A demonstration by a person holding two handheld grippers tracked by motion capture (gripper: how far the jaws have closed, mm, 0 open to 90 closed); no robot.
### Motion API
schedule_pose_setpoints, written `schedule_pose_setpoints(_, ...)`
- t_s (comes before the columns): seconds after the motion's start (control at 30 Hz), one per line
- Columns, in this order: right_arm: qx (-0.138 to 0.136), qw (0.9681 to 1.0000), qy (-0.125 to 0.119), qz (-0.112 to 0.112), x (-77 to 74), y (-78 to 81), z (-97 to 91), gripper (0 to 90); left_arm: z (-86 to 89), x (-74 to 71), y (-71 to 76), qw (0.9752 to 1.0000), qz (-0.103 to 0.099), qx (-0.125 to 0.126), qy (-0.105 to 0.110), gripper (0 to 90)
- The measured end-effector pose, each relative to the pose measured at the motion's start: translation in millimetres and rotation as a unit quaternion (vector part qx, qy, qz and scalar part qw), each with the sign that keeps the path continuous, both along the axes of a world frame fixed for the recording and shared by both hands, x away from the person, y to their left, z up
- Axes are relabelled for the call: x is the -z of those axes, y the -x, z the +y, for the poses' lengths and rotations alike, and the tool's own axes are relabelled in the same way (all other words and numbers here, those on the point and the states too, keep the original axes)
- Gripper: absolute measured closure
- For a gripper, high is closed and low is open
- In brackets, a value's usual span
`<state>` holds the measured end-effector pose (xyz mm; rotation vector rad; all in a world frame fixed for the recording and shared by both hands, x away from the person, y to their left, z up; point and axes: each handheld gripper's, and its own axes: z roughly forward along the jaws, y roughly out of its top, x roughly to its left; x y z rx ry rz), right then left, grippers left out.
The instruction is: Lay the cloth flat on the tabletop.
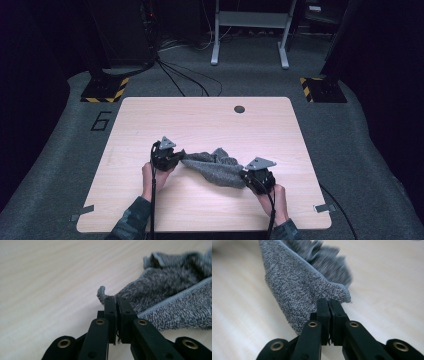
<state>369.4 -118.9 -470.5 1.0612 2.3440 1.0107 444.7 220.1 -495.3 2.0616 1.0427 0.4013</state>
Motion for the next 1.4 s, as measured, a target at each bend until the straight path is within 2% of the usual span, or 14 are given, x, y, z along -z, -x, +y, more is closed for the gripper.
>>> schedule_pose_setpoints(0.1, -0.014, 0.9996, -0.001, 0.026, 9.0, 8.7, -1.2, 82.6, 5.3, 7.1, 7.5, 0.9998, 0.018, 0.003, -0.004, 83.9)
schedule_pose_setpoints(0.17, -0.022, 0.9992, -0.006, 0.033, 9.6, 10.2, -3.6, 78.3, 7.0, 8.1, 9.3, 0.9997, 0.022, 0.005, -0.003, 74.9)
schedule_pose_setpoints(0.2, -0.023, 0.9989, -0.023, 0.034, 6.5, 10.7, -9.6, 69.7, 9.2, 7.6, 11.1, 0.9996, 0.027, 0.003, 0.002, 68.1)
schedule_pose_setpoints(0.33, -0.016, 0.9987, -0.046, 0.016, -6.8, 2.1, -19.0, 56.3, 14.7, -5.9, 12.4, 0.9997, 0.018, -0.008, 0.017, 46.3)
schedule_pose_setpoints(0.43, -0.012, 0.9986, -0.050, 0.007, -13.0, -5.1, -18.3, 49.8, 11.5, -19.0, 8.7, 0.9996, 0.008, -0.006, 0.027, 39.3)
schedule_pose_setpoints(0.53, -0.023, 0.9972, -0.072, -0.003, -26.9, -20.8, -16.8, 46.1, -2.6, -30.5, 0.3, 0.9997, 0.005, 0.017, 0.019, 35.8)
schedule_pose_setpoints(0.63, -0.021, 0.9968, -0.077, -0.004, -31.2, -27.2, -17.4, 45.7, -14.4, -26.8, -6.1, 0.9991, 0.014, 0.040, 0.005, 33.8)
schedule_pose_setpoints(0.73, -0.013, 0.9975, -0.068, 0.016, -25.5, -48.7, -8.4, 38.1, -39.3, -12.1, -19.3, 0.9961, 0.046, 0.074, -0.008, 31.9)
schedule_pose_setpoints(0.87, -0.023, 0.9963, -0.054, 0.062, -6.5, -70.9, 8.6, 31.8, -57.0, -1.6, -23.4, 0.9931, 0.061, 0.099, -0.010, 31.7)
schedule_pose_setpoints(1.0, -0.026, 0.9959, -0.038, 0.078, 5.3, -76.1, 19.4, 57.3, -66.8, 4.2, -17.6, 0.9886, 0.057, 0.135, -0.036, 57.4)
schedule_pose_setpoints(1.03, -0.026, 0.9959, -0.038, 0.078, 5.3, -76.1, 19.4, 57.3, -66.8, 4.2, -17.6, 0.9886, 0.057, 0.135, -0.036, 64.8)
schedule_pose_setpoints(1.07, -0.022, 0.9962, -0.038, 0.075, 7.3, -76.1, 20.0, 65.9, -66.7, 4.7, -16.4, 0.9879, 0.057, 0.139, -0.039, 64.8)
schedule_pose_setpoints(1.13, -0.008, 0.9970, -0.038, 0.067, 8.6, -74.2, 17.7, 84.3, -62.8, 6.5, -14.1, 0.9891, 0.046, 0.136, -0.034, 82.4)
schedule_pose_setpoints(1.4, 0.003, 0.9981, -0.036, 0.051, 5.9, -72.5, 8.7, 89.6, -49.3, 7.0, -8.8, 0.9927, 0.046, 0.111, -0.016, 85.8)
